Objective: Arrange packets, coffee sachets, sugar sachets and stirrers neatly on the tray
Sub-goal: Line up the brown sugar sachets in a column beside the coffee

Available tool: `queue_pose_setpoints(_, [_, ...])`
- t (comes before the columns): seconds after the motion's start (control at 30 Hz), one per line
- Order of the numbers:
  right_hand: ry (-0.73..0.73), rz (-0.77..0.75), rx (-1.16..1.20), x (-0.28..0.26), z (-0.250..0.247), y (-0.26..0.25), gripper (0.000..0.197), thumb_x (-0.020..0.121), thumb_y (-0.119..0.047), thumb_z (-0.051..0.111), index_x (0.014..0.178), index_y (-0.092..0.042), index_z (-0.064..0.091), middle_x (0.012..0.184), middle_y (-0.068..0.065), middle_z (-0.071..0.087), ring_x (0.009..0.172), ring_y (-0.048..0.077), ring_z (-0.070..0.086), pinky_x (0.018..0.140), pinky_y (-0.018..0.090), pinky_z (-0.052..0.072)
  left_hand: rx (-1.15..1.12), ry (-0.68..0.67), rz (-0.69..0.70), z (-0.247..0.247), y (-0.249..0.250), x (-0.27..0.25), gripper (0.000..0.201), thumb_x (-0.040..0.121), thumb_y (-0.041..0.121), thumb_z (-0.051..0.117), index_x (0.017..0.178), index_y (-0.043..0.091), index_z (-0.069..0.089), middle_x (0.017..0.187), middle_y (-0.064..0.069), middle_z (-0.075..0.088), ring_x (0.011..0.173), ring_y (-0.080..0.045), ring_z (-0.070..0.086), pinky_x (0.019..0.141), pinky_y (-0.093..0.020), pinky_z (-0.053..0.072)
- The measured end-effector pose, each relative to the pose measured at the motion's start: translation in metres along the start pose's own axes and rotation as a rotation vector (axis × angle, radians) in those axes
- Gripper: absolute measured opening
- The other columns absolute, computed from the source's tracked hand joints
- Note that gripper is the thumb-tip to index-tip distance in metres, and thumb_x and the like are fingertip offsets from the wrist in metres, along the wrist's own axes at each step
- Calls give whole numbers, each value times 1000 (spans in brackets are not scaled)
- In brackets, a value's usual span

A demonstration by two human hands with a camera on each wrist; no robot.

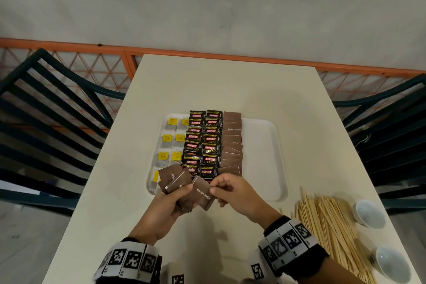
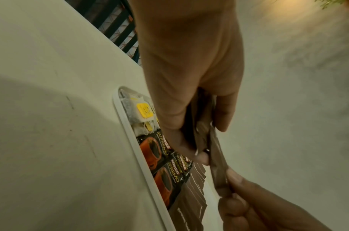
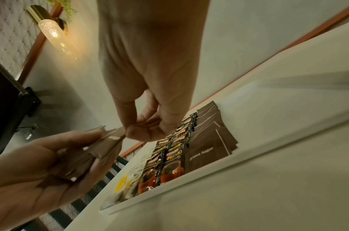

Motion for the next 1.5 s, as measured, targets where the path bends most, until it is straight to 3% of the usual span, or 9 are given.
queue_pose_setpoints(0.2, [58, -15, -25, -1, -11, -2, 15, 92, -11, 53, 104, -12, 62, 83, -1, 63, 68, 9, 57, 62, 15, 51, 37, -2, -20, 1, -3, 2, 16, 83, -6, 59, 94, 4, 66, 82, -13, 72, 65, -20, 68, 59, -27, 58])
queue_pose_setpoints(0.37, [29, -13, 213, -3, -7, 1, 25, 82, -9, 66, 106, -15, 62, 98, 1, 67, 89, 13, 64, 76, 22, 54, 35, 7, 17, 9, -2, 4, 21, 81, -13, 56, 89, 4, 65, 79, -8, 73, 65, -16, 68, 57, -25, 57])
queue_pose_setpoints(0.53, [19, 35, 346, -1, -14, 3, 17, 84, 0, 61, 97, -10, 63, 88, 3, 71, 78, 15, 68, 67, 24, 56, 62, -6, 0, 11, 3, 4, 17, 84, -9, 56, 92, 3, 65, 75, -9, 73, 64, -16, 70, 56, -23, 57])
queue_pose_setpoints(0.7, [294, 58, 124, 7, -51, 22, 14, 80, -2, 67, 86, -14, 63, 88, 8, 71, 74, 18, 64, 61, 19, 53, 12, 13, -27, 3, 7, 2, 16, 84, -6, 56, 96, 2, 64, 87, -17, 70, 73, -23, 71, 61, -27, 58])
queue_pose_setpoints(0.9, [263, 114, -139, 9, -62, 51, 22, 78, -5, 70, 75, -23, 59, 68, -1, 65, 61, 13, 59, 68, 23, 50, -90, 24, -22, 3, 11, 0, 23, 87, -8, 49, 94, 13, 56, 95, -22, 66, 85, -37, 64, 60, -34, 58])
queue_pose_setpoints(1.07, [274, 75, -235, 11, -55, 60, 21, 76, -5, 72, 79, -21, 58, 66, -5, 61, 61, 7, 59, 58, 8, 46, -132, 19, -69, 0, 8, 2, 28, 87, -4, 46, 110, 8, 57, 110, -25, 63, 104, -39, 60, 74, -43, 56])
queue_pose_setpoints(1.2, [309, 72, -316, 9, -56, 58, 22, 74, -9, 74, 86, -17, 57, 63, -7, 56, 54, 0, 53, 54, 5, 42, -91, 4, -51, 3, 8, 0, 28, 87, -7, 42, 96, 14, 59, 92, -12, 65, 87, -23, 60, 73, -38, 49])
queue_pose_setpoints(1.37, [363, -9, -492, 5, -51, 42, 16, 83, -25, 66, 94, -21, 54, 78, -6, 54, 69, 4, 50, 61, 9, 36, -3, -38, -36, 6, 5, 2, 27, 86, -9, 48, 94, 14, 61, 74, -4, 71, 72, -16, 67, 60, -30, 56])
queue_pose_setpoints(1.5, [113, -20, -352, 0, -32, 16, 18, 92, -36, 50, 95, -21, 60, 85, -5, 63, 76, 7, 58, 68, 16, 45, 42, -61, -14, 11, 3, 4, 27, 84, -10, 53, 97, 13, 62, 79, -3, 73, 72, -16, 69, 61, -29, 57])
Point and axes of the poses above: each hand's wrist, its own x-axis towards the middle knuckle, its own z-axis out of the palm, y = z × x, the point moved 2 cm from there along x, towards the middle knuckle
